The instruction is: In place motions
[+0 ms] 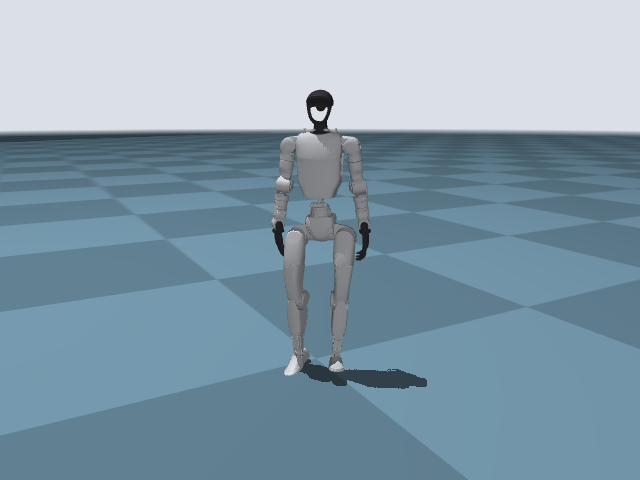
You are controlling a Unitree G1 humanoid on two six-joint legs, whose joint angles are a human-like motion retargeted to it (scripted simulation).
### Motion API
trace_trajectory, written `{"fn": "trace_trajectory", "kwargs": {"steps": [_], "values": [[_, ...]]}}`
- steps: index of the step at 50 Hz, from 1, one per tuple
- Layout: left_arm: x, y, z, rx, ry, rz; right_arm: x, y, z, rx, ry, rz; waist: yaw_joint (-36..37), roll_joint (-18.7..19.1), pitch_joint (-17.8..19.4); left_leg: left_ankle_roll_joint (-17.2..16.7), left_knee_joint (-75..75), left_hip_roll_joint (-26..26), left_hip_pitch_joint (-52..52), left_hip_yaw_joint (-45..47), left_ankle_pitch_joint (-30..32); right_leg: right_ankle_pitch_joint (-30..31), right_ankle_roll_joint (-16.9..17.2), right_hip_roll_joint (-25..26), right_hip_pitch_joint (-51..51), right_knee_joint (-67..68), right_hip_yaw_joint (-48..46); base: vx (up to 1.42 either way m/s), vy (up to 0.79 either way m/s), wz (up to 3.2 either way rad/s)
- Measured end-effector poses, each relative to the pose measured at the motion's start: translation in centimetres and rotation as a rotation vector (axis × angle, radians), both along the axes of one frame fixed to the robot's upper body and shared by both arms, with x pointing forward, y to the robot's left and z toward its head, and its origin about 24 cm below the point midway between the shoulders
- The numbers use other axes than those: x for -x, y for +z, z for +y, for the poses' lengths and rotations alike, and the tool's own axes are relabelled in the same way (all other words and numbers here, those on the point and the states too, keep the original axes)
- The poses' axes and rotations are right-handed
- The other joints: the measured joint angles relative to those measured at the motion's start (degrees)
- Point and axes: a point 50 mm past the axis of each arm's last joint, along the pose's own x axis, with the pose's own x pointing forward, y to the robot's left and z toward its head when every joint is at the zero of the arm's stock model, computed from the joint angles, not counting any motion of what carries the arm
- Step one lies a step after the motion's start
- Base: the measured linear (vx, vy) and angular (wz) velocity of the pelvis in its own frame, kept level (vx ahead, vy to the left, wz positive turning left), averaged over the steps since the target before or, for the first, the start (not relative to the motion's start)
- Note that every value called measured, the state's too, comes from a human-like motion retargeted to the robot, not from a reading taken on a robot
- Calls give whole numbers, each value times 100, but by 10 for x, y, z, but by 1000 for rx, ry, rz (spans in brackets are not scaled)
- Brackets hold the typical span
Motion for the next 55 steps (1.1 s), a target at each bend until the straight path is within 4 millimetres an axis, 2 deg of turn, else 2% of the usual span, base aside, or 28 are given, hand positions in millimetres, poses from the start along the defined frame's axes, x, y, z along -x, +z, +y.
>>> {"fn": "trace_trajectory", "kwargs": {"steps": [6, 12, 15, 20, 27, 30, 34, 37, 40, 42, 44, 50, 52, 53, 55], "values": [[7, 2, 10, -24, 34, 11, 9, 0, 0, -1, -22, 9, 101, 22, -58, 92, 69, -22, 79, -158, -94, -189, 108, -41, 31, 404, -130, 26, 12, 9], [-3, 3, 20, -66, 56, 6, -10, -1, 2, -2, -3, -73, -95, 260, 116, 65, 174, 303, 199, -316, -110, 62, -145, 321, -458, 1928, -87, 14, 7, 12], [-15, 3, 23, -76, 33, 1, -20, -1, 1, 1, -3, -113, -359, 288, 273, 34, 227, 370, 272, -477, -84, 18, -96, 351, -851, 2291, -19, 6, 3, 48], [-39, 0, 22, -67, -13, -74, -21, 0, -6, 28, -40, -141, -746, 160, 535, 193, 368, 277, 402, -734, -108, 66, -259, -21, -1576, 1365, -254, 8, -5, 52], [-79, -1, 16, -13, -67, -177, -29, 0, -6, 36, -126, -188, -1513, 108, 1211, 450, 375, 346, 656, -913, -51, -27, -438, -252, -2978, 435, 117, -14, -1, 32], [-95, -1, 14, -8, -106, -198, -22, 0, -3, 23, -167, -161, -1860, 161, 1383, 475, 342, 472, 660, -996, 13, -16, -552, -362, -3410, 310, 152, -15, 1, 52], [-110, -1, 7, 20, -144, -249, 2, -1, -1, 37, -235, -97, -1909, 222, 1397, 464, 372, 527, 606, -1086, 31, 15, -611, -440, -3561, 287, 240, -2, -2, 28], [-115, -2, 0, 55, -173, -282, 22, 0, 0, 47, -288, -41, -1775, 221, 1332, 444, 386, 479, 599, -1131, 27, 67, -594, -514, -3306, 348, 235, 3, -1, 12], [-107, -3, -6, 76, -182, -275, 41, 2, 2, 51, -308, 5, -1641, 220, 1229, 410, 303, 417, 670, -1175, 56, 172, -546, -564, -2700, 369, -26, 6, -1, 1], [-101, -3, -5, 87, -174, -257, 39, 2, 0, 47, -309, 14, -1406, 159, 1092, 373, 312, 326, 598, -1037, 22, 287, -470, -557, -2427, 569, -118, 6, -3, -42], [-86, -5, -5, 85, -150, -218, 38, 2, 0, 51, -292, 10, -1302, 163, 938, 338, 260, 291, 556, -1014, 25, 483, -357, -516, -2001, 712, -269, 5, -5, -42], [-31, -2, 0, 53, -54, -38, 4, 0, -5, 47, -200, -91, -795, 235, 427, 223, 240, 305, 187, -652, -47, 943, -101, -99, -1185, 1644, -31, -4, -8, -75], [-13, 0, 0, 44, -17, 24, -12, 0, -4, 39, -171, -150, -637, 218, 316, 194, 226, 278, 113, -465, -70, 1109, 99, 17, -847, 1576, 110, -13, -6, -79], [-5, 2, 0, 41, 3, 50, -22, 0, -3, 31, -157, -182, -559, 200, 267, 178, 221, 257, 81, -360, -88, 787, 180, 38, -680, 1442, 123, -14, -7, -75], [10, 4, -2, 35, 39, 91, -38, 0, -1, 10, -134, -242, -486, 150, 198, 155, 202, 176, 71, -220, -121, 227, -51, 6, -408, 903, -37, -16, -16, -61]]}}
